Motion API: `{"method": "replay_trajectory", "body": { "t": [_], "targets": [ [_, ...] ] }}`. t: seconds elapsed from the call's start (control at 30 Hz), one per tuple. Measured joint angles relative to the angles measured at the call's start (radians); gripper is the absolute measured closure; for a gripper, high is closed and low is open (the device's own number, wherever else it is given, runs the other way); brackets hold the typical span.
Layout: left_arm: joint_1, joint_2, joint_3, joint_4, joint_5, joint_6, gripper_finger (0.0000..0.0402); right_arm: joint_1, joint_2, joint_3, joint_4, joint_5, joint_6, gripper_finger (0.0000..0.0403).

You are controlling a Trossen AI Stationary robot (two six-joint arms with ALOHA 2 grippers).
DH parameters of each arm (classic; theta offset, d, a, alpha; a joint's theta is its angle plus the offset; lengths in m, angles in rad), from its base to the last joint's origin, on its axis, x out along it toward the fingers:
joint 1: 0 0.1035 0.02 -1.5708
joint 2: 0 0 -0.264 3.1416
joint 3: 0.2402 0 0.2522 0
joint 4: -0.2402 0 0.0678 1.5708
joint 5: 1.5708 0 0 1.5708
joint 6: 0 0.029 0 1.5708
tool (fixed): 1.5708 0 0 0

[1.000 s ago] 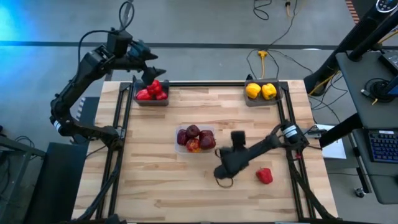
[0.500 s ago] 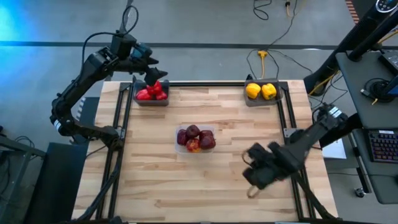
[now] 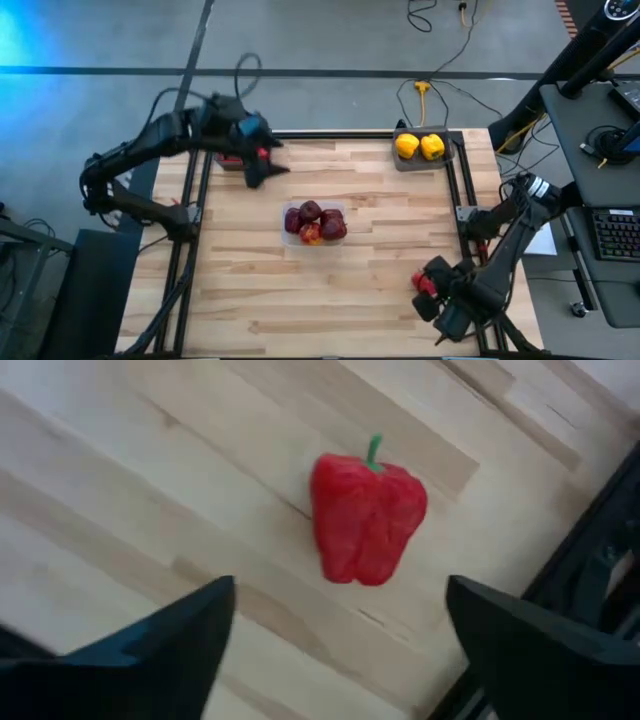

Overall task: Sort produce into baskets
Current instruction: Put the red bell pepper into the left black bin

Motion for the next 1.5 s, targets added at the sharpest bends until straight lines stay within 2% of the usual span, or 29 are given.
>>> {"method": "replay_trajectory", "body": {
  "t": [0.1, 0.2, 0.37, 0.57, 0.73, 0.9, 1.1, 1.13, 1.27, 1.4, 1.5],
  "targets": [
    [-0.128, 0.0, 0.0, 0.006, -0.112, -0.032, 0.0014, -0.017, 0.004, -0.031, 0.006, -0.012, -0.013, 0.002],
    [-0.223, 0.0, 0.0, 0.007, -0.203, -0.065, 0.0014, -0.032, 0.004, -0.076, 0.053, -0.013, -0.017, 0.0009],
    [-0.293, -0.001, 0.0, 0.008, -0.224, -0.1, 0.0014, -0.061, 0.004, -0.197, 0.22, -0.076, -0.033, 0.0007],
    [-0.323, -0.003, 0.0, -0.011, -0.224, -0.092, 0.0014, -0.071, 0.004, -0.317, 0.261, -0.079, 0.048, 0.0007],
    [-0.38, -0.009, -0.001, -0.016, -0.224, -0.061, 0.0014, -0.098, 0.004, -0.4, 0.434, -0.08, 0.048, 0.0011],
    [-0.425, -0.034, -0.001, -0.006, -0.224, -0.008, 0.0014, -0.15, 0.012, -0.461, 0.547, -0.071, 0.131, 0.0036],
    [-0.431, -0.081, -0.001, -0.002, -0.223, 0.098, 0.0014, -0.259, 0.018, -0.437, 0.552, -0.018, 0.124, 0.0124],
    [-0.43, -0.09, -0.002, -0.001, -0.221, 0.126, 0.0014, -0.285, 0.018, -0.427, 0.543, -0.011, 0.103, 0.0139],
    [-0.43, -0.152, -0.031, 0.012, -0.151, 0.176, 0.0014, -0.429, 0.018, -0.354, 0.507, -0.001, -0.059, 0.0141],
    [-0.43, -0.233, -0.103, 0.048, -0.118, 0.171, 0.0014, -0.635, 0.018, -0.245, 0.416, 0.006, -0.357, 0.0141],
    [-0.429, -0.289, -0.165, 0.052, -0.148, 0.167, 0.0014, -0.817, 0.017, -0.149, 0.362, 0.043, -0.6, 0.0141]
  ]
}}
